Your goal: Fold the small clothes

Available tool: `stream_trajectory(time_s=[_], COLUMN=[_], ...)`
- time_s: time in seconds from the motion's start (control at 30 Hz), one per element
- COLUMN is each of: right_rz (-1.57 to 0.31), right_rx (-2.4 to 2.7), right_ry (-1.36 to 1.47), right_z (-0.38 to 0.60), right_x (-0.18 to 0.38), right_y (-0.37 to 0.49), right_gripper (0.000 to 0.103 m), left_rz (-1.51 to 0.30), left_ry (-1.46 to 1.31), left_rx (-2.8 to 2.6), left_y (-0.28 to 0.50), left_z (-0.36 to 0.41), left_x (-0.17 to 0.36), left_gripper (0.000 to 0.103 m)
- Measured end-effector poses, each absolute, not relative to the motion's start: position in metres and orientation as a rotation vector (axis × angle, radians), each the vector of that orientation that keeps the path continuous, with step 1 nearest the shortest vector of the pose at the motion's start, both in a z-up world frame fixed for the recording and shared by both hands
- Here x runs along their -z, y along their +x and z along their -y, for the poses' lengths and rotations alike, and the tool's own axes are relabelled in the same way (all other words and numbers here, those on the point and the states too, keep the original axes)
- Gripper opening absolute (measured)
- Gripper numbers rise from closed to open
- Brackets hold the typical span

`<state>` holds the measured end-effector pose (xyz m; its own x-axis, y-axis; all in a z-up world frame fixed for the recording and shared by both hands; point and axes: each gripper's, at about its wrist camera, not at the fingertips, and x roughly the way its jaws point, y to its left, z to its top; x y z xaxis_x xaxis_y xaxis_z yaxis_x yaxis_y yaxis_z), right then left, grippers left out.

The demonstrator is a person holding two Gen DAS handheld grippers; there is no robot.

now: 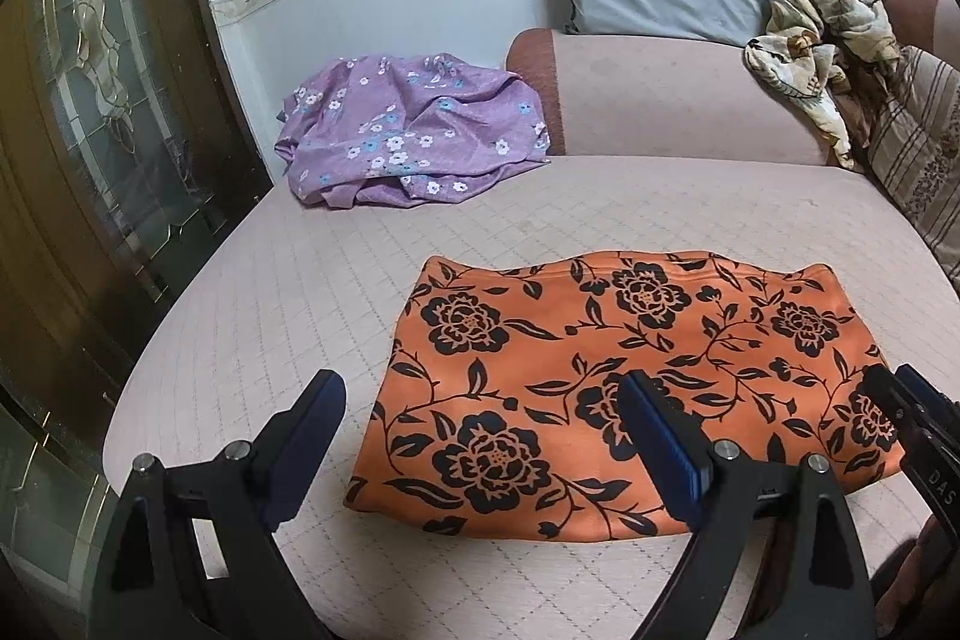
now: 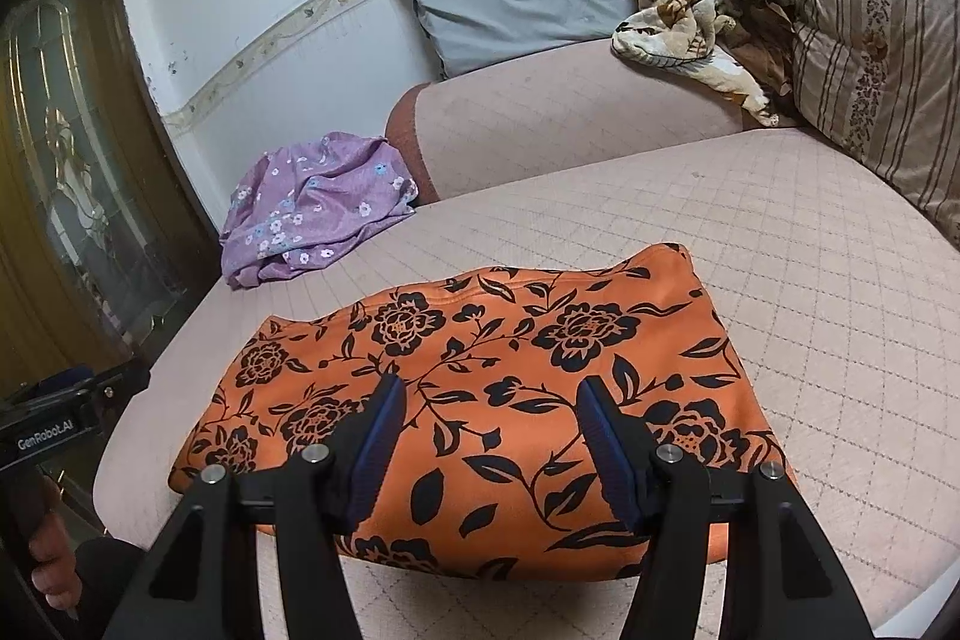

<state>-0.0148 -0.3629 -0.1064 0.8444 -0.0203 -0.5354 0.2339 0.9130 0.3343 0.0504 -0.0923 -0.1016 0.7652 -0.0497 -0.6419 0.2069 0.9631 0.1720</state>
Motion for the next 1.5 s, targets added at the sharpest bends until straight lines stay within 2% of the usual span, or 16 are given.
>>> stream_trajectory(time_s=[1.5], right_rz=[-0.526], right_rx=[0.119], right_ry=[0.336], right_z=[0.353], right_x=[0.101], right_y=[-0.017], right_gripper=[0.064], left_rz=[-0.661], left_ry=[0.228], left_rx=[0.087], left_y=[0.056], left_z=[0.076], left_x=[0.097], left_gripper=[0.092])
